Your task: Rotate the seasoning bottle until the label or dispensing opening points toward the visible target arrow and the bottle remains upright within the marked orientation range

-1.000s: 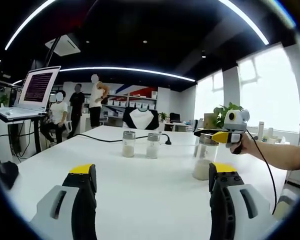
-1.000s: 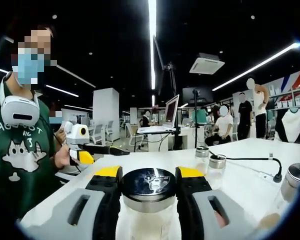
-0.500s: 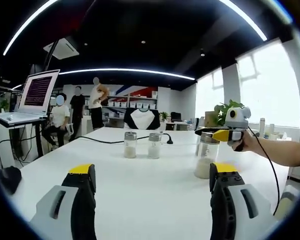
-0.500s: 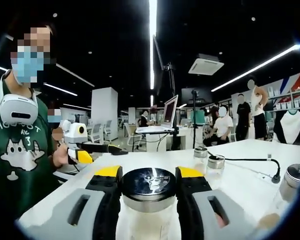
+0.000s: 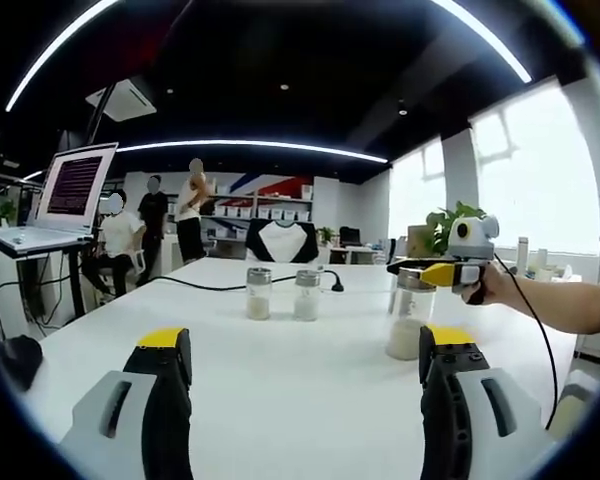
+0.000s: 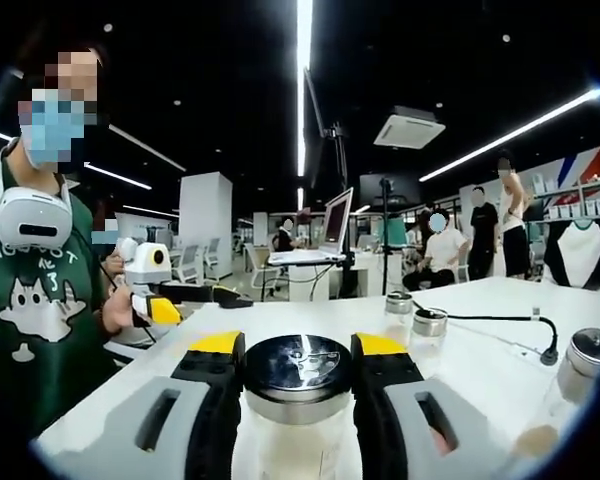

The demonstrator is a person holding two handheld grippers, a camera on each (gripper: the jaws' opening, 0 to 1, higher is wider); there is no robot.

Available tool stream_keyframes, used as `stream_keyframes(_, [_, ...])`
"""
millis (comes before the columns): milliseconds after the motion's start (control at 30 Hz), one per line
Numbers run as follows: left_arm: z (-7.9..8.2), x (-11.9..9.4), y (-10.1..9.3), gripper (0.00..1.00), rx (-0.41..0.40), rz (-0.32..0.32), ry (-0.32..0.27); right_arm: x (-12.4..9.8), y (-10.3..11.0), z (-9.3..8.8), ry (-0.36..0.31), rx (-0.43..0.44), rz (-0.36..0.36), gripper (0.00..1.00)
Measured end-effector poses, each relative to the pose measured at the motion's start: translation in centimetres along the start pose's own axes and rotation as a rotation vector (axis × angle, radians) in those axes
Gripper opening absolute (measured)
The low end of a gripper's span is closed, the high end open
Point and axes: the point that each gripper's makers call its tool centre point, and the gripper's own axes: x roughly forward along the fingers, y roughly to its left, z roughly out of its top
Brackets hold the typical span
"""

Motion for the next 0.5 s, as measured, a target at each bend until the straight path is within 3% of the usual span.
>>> stream_keyframes(500, [0.2,-0.17,-0.01,1.0,0.03,0.003,-0.011,0.11,-0.16,-0.18,0.038,0.004,-0.074,0.41])
